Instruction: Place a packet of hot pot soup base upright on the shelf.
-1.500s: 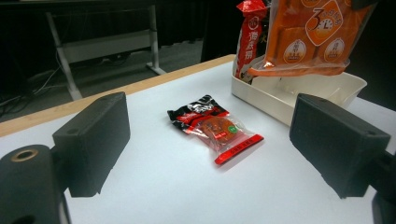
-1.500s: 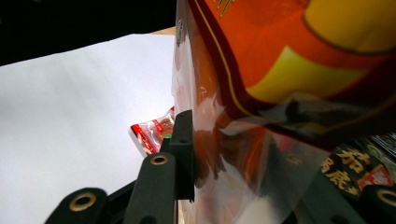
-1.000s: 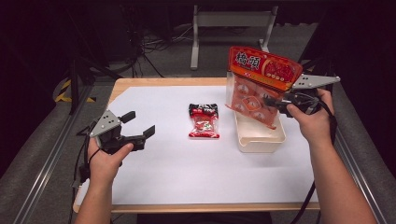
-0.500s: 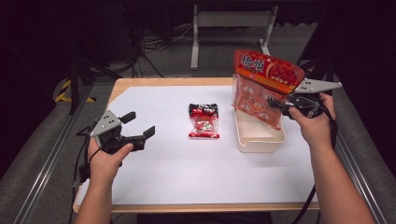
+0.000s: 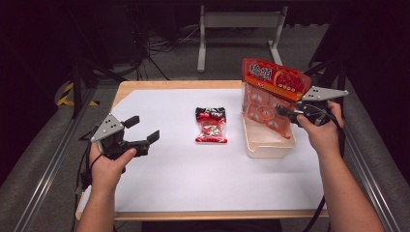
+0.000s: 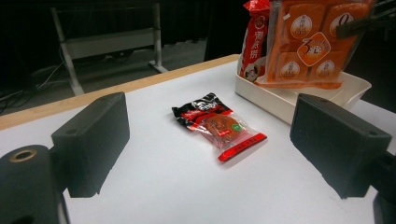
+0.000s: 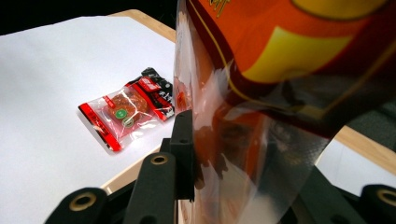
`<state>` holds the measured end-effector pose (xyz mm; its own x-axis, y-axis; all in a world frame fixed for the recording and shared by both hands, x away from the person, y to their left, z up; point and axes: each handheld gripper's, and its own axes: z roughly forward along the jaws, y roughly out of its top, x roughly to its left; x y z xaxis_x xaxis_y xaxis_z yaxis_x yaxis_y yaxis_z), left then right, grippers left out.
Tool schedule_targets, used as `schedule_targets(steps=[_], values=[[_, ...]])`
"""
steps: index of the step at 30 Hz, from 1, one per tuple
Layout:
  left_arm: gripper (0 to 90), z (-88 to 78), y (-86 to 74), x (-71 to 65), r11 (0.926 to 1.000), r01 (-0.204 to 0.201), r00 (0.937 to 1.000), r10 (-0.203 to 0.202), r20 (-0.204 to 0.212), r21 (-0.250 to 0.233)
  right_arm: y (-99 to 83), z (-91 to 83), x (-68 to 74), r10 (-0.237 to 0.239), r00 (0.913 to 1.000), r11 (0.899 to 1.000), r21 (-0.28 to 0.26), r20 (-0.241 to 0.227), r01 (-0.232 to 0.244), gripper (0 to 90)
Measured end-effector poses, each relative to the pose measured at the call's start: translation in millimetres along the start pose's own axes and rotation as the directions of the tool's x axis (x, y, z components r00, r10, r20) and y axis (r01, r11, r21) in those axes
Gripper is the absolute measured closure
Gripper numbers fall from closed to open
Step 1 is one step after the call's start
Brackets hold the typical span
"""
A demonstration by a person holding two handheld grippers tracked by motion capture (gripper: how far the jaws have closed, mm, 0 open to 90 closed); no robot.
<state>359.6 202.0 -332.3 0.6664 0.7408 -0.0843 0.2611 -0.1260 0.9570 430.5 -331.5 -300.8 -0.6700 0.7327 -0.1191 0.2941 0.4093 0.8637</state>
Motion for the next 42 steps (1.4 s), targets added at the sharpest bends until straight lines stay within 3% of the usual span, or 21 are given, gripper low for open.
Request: schedule_targets(steps=[6,14,25,30,36,42], values=[[12.8,1.8,-1.0,0.0,1.0,0.0,1.0,0.0,0.002,0.007,-8.6,4.1,-1.0,0.022,0.9997,1.0,-0.004,-0.008,-0.022,70.2],[12.7,2.9,-1.8,-0.5,0.9998,0.0,0.9999,0.0,0.011,0.019,-19.4,3.4,-4.2,0.084,0.9964,0.996,0.004,0.0,-0.084,70.1],[12.6,5.4,-1.9,-0.6,0.9997,-0.002,0.9998,0.001,0.018,0.024,-32.9,7.7,-6.3,0.118,0.993,0.993,-0.007,-0.011,-0.118,70.1],[12.6,5.2,-2.0,-0.6,0.9997,0.0,0.9998,0.0,0.017,0.024,-37.4,11.4,-5.5,0.118,0.993,0.993,0.0,-0.007,-0.118,70.1],[12.5,4.1,-2.4,0.4,0.9997,0.0,0.9999,0.0,0.015,0.024,-42.0,28.1,5.2,0.066,0.9978,0.996,0.062,0.004,-0.066,70.0],[12.4,4.0,-3.0,1.5,0.9997,0.004,0.9999,-0.004,0.012,0.024,-47.4,28.2,2.7,0.107,0.9942,0.993,0.049,0.0,-0.107,69.9]])
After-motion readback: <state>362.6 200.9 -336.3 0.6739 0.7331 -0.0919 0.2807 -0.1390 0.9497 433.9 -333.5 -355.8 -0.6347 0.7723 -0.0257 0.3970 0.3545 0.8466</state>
